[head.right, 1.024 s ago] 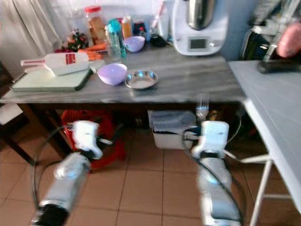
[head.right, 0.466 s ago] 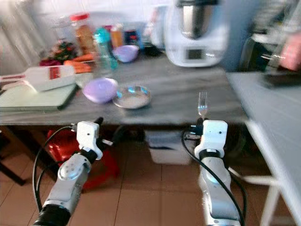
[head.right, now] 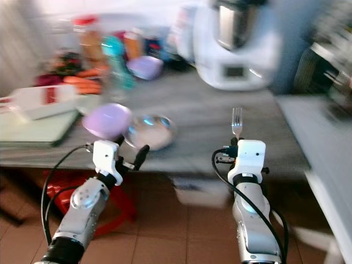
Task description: Setting the table
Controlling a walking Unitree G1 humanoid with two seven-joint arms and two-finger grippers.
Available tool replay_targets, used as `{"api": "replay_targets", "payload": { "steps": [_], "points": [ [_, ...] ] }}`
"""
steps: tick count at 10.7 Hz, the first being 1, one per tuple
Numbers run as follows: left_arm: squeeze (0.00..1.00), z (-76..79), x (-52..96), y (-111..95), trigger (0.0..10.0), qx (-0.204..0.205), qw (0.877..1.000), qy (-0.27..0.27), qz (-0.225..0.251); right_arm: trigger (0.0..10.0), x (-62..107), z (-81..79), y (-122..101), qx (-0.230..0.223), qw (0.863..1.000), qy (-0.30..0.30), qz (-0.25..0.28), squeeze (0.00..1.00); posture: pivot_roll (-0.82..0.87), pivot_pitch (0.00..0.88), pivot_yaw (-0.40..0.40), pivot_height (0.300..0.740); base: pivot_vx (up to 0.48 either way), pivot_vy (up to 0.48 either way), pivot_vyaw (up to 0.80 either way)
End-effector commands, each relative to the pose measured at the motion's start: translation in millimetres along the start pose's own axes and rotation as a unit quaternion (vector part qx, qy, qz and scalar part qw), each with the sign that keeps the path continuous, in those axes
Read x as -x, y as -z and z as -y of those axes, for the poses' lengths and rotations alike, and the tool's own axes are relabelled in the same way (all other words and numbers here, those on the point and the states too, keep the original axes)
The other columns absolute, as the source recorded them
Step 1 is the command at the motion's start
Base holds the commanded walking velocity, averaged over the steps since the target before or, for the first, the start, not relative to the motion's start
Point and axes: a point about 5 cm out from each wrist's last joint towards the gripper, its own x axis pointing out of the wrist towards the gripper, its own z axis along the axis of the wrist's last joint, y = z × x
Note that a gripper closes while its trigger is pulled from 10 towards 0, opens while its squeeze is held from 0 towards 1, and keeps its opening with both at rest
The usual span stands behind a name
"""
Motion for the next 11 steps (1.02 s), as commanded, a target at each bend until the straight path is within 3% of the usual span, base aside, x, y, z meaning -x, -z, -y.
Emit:
{"api": "replay_targets", "payload": {
  "steps": [1,5,8,11],
  "points": [
    [0.00,-13.1,4.4,-4.2,10.0,-0.015,1.000,-0.022,0.008,10.0,-2.5,-12.6,-5.9,-0.011,1.000,-0.022,0.014,0.00,0.02,0.000,0.086,0.740,0.000,0.000,0.00],
    [0.00,-19.0,14.7,-11.4,10.0,-0.038,0.997,-0.053,0.030,10.0,-2.2,-12.8,-5.1,-0.013,1.000,-0.022,0.016,0.00,0.02,0.000,0.088,0.740,0.000,0.000,0.00],
    [0.00,-13.8,28.1,-4.6,10.0,-0.049,0.998,-0.024,0.015,10.0,-1.8,-12.8,-4.4,-0.013,1.000,-0.023,0.016,0.00,0.03,0.000,0.085,0.740,0.000,0.000,0.00],
    [0.00,-12.2,34.1,1.5,10.0,-0.045,0.999,0.011,-0.001,10.0,-3.2,-14.9,-4.0,-0.020,0.999,-0.021,0.014,0.00,0.03,0.000,0.089,0.740,0.000,0.000,0.49]
  ]
}}
